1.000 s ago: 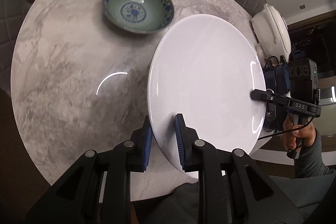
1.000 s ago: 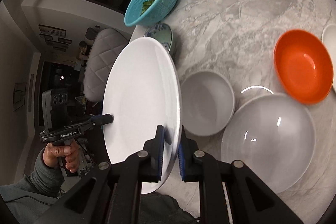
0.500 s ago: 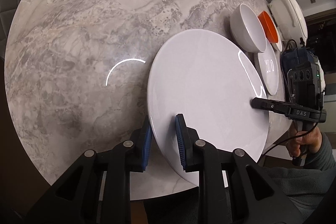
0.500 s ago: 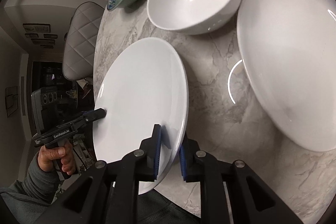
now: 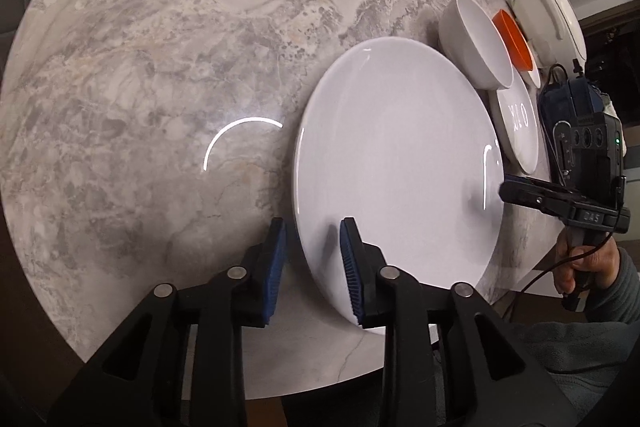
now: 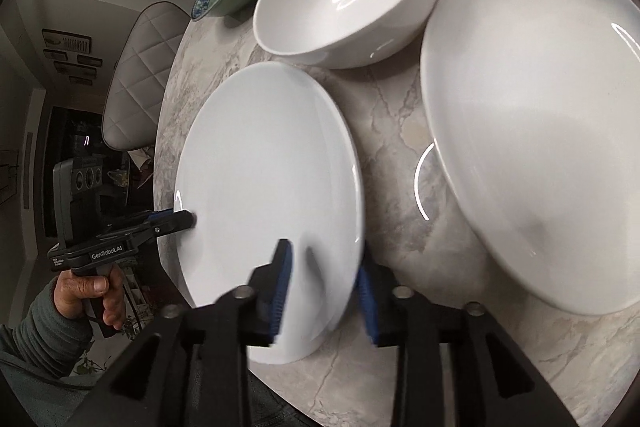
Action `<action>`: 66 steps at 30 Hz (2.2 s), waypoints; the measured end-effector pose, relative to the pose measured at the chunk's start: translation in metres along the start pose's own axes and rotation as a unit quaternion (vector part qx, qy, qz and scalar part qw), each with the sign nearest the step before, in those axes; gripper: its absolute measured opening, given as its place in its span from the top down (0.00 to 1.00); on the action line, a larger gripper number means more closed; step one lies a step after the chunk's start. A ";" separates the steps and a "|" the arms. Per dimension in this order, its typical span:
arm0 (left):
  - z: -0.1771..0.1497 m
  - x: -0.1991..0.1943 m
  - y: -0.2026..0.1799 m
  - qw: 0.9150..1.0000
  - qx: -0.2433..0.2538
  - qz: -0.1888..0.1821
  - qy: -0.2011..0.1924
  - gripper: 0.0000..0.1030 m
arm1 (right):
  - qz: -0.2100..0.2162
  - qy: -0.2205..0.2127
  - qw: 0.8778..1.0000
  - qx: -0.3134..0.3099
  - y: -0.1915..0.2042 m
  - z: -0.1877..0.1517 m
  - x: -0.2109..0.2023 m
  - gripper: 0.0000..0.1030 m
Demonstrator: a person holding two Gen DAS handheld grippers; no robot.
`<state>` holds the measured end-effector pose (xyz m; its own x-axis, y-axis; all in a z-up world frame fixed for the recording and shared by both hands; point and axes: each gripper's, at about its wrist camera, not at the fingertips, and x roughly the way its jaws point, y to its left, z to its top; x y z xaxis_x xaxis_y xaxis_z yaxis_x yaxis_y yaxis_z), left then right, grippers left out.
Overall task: Organize plates and bowls
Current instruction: 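Lower the large plate flat onto the table and open both grippers, then close both grippers on the rim of the medium white plate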
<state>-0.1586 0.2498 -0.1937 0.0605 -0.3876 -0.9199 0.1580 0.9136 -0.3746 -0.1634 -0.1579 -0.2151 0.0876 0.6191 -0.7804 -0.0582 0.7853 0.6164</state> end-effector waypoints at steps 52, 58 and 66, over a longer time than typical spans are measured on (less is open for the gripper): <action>0.104 0.147 -0.270 0.997 -0.059 0.029 -0.039 0.56 | 0.056 -0.035 0.998 0.003 -0.191 0.072 -0.133 0.42; 0.109 0.156 -0.270 0.997 -0.056 0.035 -0.033 0.68 | 0.062 -0.024 0.998 -0.002 -0.190 0.078 -0.128 0.43; 0.115 0.158 -0.266 0.997 -0.052 0.054 -0.030 0.88 | 0.024 -0.006 1.000 -0.007 -0.183 0.092 -0.117 0.87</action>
<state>-0.0777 -0.0689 -0.2261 0.1309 -0.2904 -0.9479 0.0444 0.9569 -0.2870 -0.0710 -0.3751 -0.2272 0.0962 0.6559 -0.7487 -0.0770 0.7548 0.6514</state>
